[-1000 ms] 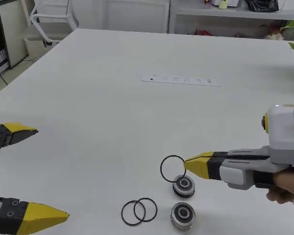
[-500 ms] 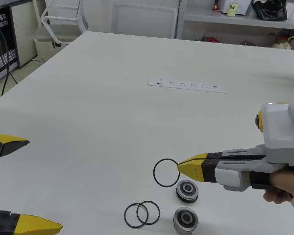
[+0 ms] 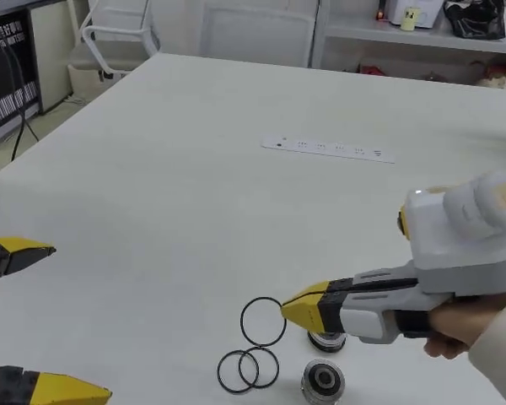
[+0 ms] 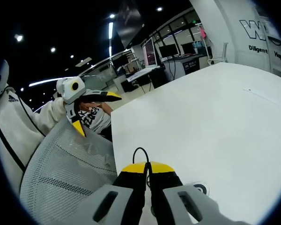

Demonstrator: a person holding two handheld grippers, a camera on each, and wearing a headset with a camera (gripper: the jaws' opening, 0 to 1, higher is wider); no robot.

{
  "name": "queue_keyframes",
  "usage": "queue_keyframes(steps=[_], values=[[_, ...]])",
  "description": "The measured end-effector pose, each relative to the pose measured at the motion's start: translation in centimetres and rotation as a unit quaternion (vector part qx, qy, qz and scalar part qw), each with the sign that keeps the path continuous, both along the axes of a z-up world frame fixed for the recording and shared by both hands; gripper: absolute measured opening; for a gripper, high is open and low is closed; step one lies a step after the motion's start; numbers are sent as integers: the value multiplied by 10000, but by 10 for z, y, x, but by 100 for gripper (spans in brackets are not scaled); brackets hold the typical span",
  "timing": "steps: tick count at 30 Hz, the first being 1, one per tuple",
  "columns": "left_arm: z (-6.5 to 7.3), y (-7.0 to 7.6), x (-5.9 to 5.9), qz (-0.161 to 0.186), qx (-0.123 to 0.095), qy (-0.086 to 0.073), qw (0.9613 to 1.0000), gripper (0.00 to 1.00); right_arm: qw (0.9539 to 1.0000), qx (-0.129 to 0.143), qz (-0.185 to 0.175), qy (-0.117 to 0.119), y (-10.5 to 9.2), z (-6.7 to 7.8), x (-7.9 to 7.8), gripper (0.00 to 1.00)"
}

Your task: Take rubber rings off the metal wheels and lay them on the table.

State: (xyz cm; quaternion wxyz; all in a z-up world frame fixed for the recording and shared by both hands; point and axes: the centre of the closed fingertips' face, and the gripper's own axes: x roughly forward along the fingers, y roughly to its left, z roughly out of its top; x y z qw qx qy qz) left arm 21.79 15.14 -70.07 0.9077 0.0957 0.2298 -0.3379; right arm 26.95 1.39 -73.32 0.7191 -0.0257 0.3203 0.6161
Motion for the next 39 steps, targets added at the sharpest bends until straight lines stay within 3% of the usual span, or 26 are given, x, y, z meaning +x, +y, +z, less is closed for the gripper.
queue_keyframes(steps=[7,21,30,39], values=[[-3,0,-2,47,-27,62,10000,98,9994,-277,170,106,5,-22,-5,0],[-5,4,-4,133,-62,80,9999,98,9978,-583,180,278,11,-47,-4,0],[-6,5,-4,159,-70,90,9998,98,9965,-692,120,448,12,-59,-5,0],[-6,6,-4,180,-65,92,9998,97,9960,-764,90,455,12,-64,-5,0]])
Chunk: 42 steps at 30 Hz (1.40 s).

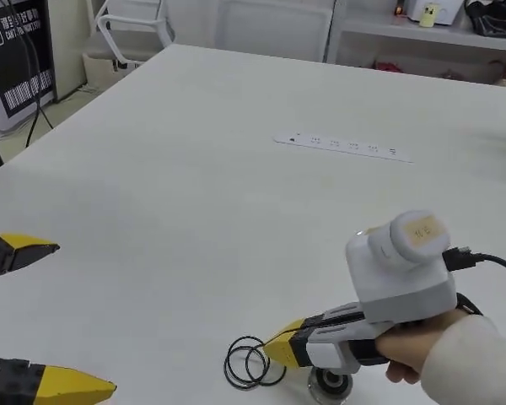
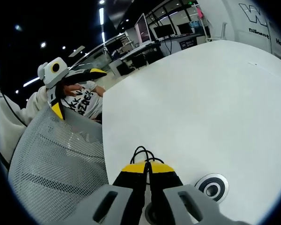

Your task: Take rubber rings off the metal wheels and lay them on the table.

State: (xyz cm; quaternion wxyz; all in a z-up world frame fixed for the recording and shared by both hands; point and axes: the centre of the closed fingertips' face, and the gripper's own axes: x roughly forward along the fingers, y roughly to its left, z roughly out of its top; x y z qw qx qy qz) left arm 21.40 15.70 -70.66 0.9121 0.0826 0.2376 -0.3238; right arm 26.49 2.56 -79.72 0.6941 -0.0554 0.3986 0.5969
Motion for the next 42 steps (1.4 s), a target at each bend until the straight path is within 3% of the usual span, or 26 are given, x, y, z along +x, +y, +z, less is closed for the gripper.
queue_keyframes(steps=[12,21,36,42], values=[[-1,1,-1,20,-1,-3,10000,97,9998,-116,68,-114,-1,-5,-1,6],[0,2,-1,30,17,-3,10000,97,9998,-100,24,-177,-6,-1,4,9],[8,-3,6,-116,122,-50,9998,97,9979,283,-312,-492,-27,32,26,13],[17,-9,11,-227,110,-114,9996,97,9957,464,-480,-642,-41,46,40,19]])
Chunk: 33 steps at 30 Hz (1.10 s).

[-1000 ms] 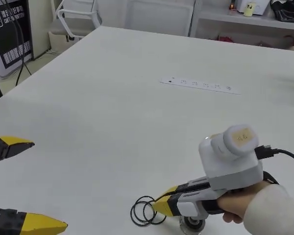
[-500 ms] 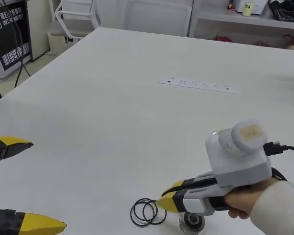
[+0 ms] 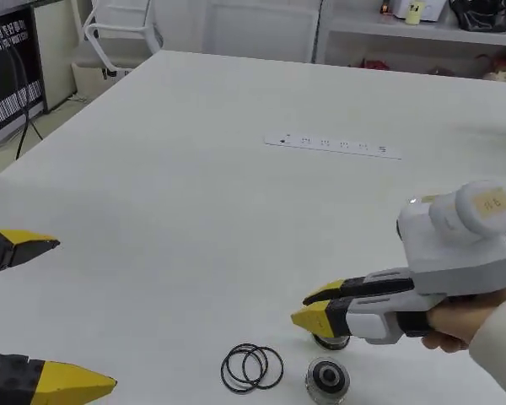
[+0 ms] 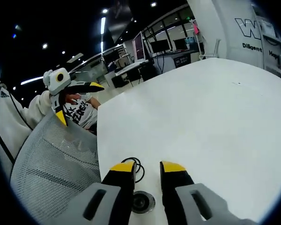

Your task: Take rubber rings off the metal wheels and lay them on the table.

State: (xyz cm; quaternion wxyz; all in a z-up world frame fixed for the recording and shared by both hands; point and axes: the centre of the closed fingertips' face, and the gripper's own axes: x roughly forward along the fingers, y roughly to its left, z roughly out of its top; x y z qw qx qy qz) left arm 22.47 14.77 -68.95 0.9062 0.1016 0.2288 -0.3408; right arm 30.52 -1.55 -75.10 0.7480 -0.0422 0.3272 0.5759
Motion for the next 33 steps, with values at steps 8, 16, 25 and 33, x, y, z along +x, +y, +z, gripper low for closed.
queue_keyframes(steps=[8,16,25,33], values=[[15,-13,9,-249,50,-155,9996,96,9992,165,-341,-133,-24,10,16,23],[27,-28,19,-529,90,-306,9981,94,9986,67,-461,-239,-44,3,17,25],[40,-47,32,-852,135,-467,9952,90,9984,-76,-510,-215,-58,-13,12,25],[56,-75,51,-1201,132,-787,9895,82,9987,-85,-491,-135,-59,-24,6,25]])
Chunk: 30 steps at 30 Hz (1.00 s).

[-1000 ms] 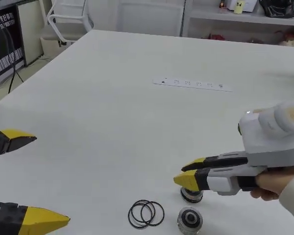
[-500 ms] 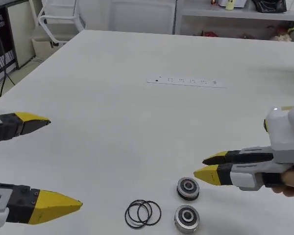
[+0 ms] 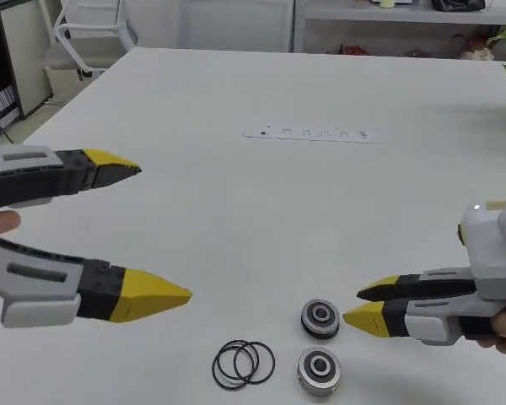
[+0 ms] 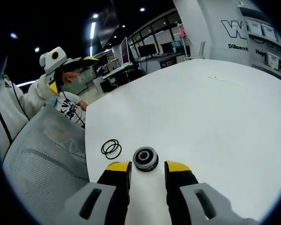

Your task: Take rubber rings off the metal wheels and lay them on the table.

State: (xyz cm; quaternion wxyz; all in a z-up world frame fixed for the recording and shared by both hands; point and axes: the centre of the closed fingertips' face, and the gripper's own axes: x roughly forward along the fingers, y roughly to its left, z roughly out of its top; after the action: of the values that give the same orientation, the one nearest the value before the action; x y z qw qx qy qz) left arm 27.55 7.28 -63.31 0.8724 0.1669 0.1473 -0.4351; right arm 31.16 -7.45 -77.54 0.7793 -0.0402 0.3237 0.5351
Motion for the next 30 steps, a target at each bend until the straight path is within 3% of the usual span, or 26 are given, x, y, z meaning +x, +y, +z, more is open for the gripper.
queue_keyframes(steps=[9,15,25,30], values=[[0,-42,12,-549,75,-208,9982,75,10000,-54,78,-32,0,-10,-3,26],[-5,-71,18,-863,30,-229,9960,71,9999,-58,102,-35,1,-15,-3,26],[-31,-107,31,-1191,5,-109,9928,63,9998,-75,140,-75,2,-21,-2,26],[-51,-117,38,-1195,-10,69,9928,59,9998,-103,160,-96,2,-24,-1,25]])
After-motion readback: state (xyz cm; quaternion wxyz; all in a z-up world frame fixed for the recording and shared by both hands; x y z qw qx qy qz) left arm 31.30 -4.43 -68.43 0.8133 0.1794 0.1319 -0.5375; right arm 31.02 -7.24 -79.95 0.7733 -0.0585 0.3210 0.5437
